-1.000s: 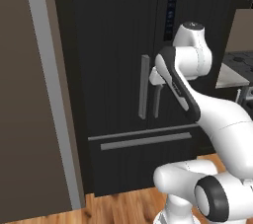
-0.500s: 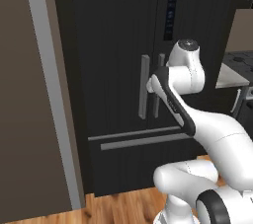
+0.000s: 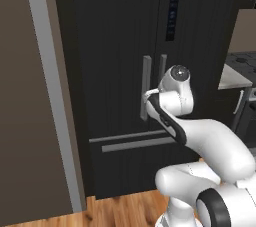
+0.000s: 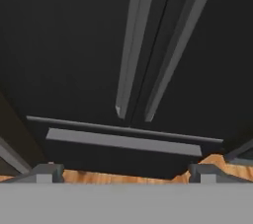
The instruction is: Retrieve the sausage and cheese from the fridge and place them on the cutting board on the counter.
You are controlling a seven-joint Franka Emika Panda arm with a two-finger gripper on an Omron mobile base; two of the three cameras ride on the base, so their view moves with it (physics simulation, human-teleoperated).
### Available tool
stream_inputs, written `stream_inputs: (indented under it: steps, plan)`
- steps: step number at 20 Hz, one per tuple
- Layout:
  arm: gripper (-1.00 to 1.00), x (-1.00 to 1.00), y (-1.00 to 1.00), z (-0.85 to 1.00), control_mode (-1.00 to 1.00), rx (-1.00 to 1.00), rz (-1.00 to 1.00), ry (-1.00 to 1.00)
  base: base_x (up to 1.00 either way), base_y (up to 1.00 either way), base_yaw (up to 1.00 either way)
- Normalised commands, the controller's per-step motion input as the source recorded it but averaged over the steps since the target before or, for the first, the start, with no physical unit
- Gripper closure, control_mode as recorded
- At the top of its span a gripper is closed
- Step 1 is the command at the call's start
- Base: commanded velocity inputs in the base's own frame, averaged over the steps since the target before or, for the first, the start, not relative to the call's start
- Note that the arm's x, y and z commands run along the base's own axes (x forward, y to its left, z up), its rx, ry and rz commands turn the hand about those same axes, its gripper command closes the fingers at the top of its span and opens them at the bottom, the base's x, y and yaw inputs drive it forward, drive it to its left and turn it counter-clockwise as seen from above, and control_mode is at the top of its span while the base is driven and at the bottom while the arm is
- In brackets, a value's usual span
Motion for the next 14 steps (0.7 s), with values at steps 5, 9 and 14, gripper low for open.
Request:
stream_inputs:
  steps: [5,9,14]
  plan:
    - [-1.0,0.33,0.0,0.04,-1.0,0.09,0.0,-0.19,0.0,0.0,0.0]
    - [-1.0,0.14,0.0,0.25,-1.0,0.11,-0.01,-0.01,0.0,0.0,0.0]
    - [-1.0,0.11,0.0,0.47,-1.0,0.11,-0.03,0.0,0.0,0.0,0.0]
